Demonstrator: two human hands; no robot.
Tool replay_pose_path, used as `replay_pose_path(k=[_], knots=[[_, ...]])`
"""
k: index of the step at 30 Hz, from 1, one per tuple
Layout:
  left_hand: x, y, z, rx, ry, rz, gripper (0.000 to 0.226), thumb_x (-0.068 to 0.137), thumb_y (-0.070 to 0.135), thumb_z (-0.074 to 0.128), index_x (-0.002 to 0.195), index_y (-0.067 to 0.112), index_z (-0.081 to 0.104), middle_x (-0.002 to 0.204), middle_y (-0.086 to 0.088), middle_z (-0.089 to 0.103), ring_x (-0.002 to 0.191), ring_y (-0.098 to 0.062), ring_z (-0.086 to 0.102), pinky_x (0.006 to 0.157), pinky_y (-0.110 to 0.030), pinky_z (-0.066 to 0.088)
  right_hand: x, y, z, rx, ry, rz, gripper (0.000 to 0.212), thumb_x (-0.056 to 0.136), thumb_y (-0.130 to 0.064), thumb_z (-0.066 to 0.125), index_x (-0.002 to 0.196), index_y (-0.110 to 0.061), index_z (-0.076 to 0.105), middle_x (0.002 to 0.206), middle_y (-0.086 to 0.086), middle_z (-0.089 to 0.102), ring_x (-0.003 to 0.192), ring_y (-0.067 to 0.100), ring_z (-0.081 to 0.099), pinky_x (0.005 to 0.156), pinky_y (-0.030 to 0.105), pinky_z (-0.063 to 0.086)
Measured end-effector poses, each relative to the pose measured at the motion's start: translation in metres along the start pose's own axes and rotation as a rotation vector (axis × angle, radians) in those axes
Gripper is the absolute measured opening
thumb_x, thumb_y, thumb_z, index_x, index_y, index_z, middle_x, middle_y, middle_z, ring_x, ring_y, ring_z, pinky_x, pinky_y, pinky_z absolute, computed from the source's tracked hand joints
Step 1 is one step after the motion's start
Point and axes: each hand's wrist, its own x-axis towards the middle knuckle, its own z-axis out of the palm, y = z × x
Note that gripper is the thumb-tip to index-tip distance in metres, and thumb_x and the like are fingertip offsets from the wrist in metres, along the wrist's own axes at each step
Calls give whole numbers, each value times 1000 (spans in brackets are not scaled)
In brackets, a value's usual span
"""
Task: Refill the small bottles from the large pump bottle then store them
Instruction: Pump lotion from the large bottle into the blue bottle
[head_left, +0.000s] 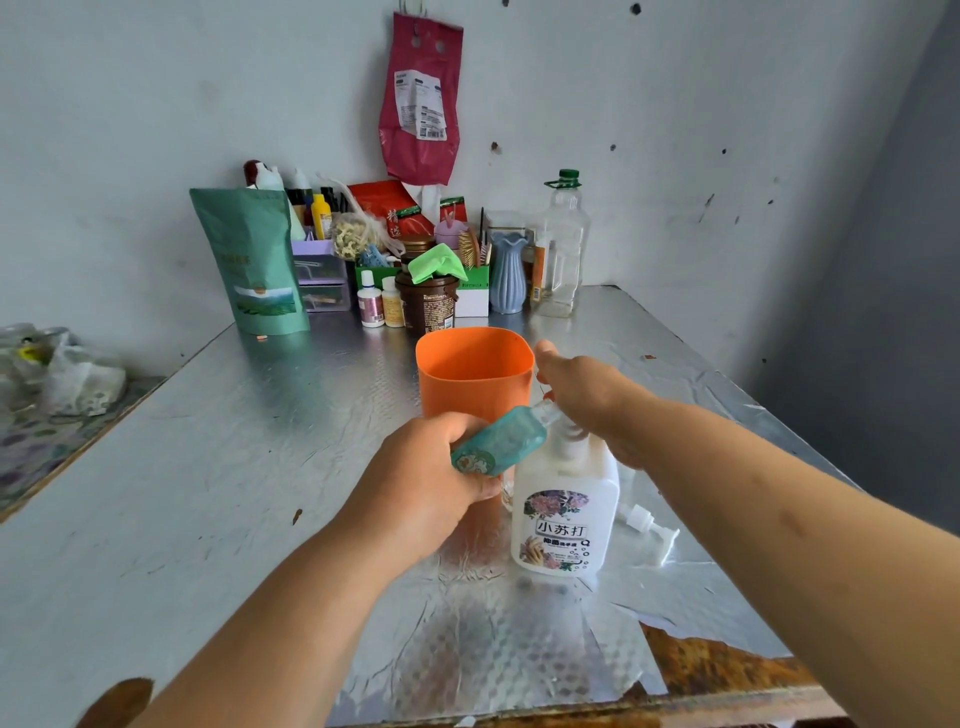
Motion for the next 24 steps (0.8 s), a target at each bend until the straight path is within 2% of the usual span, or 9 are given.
replay_pose_path(k=[4, 10, 15, 19, 22, 24], knots=[[0, 5, -5, 12, -2, 8, 39, 75, 14, 81, 98, 41, 65, 95, 15, 71, 90, -7, 66, 87, -38, 54, -1, -4, -7, 88, -35, 30, 69, 95, -59, 21, 143, -12, 38, 148, 10, 38, 136, 29, 35, 114, 48, 25], [-1, 8, -7, 20, -2, 23, 36, 77, 15, 80, 95, 42, 65, 93, 16, 72, 88, -5, 66, 85, -38, 54, 1, -4, -7, 81, -31, 6, 65, 99, -53, 19, 144, -9, 35, 150, 12, 35, 138, 29, 33, 114, 46, 26], [-1, 6, -6, 7, -10, 17, 39, 78, 15, 80, 108, 37, 67, 97, 17, 71, 91, -3, 65, 86, -34, 54, 3, -1, -4, 23, -12, -17, 60, 100, -48, 20, 138, -9, 43, 142, 12, 43, 129, 29, 41, 107, 44, 31], [0, 1, -4, -12, -8, 22, 38, 77, 15, 80, 106, 37, 69, 94, 17, 72, 89, -3, 66, 84, -32, 54, -3, -1, -1, 19, -4, -27, 54, 102, -41, 21, 125, -5, 53, 128, 16, 54, 117, 31, 50, 100, 42, 37], [0, -2, -1, 2, -13, 4, 37, 76, 16, 81, 105, 37, 69, 94, 15, 72, 88, -5, 66, 84, -34, 53, -7, -3, 4, -42, 59, -13, 46, 105, -24, 16, 128, 0, 48, 125, 26, 54, 116, 41, 51, 98, 45, 41], [0, -1, 0, 1, -11, -2, 38, 77, 17, 81, 108, 36, 69, 97, 15, 72, 90, -6, 66, 85, -34, 54, -6, -1, 4, -52, 59, -17, 45, 105, -24, 17, 129, -1, 48, 125, 26, 54, 115, 41, 51, 96, 45, 41]])
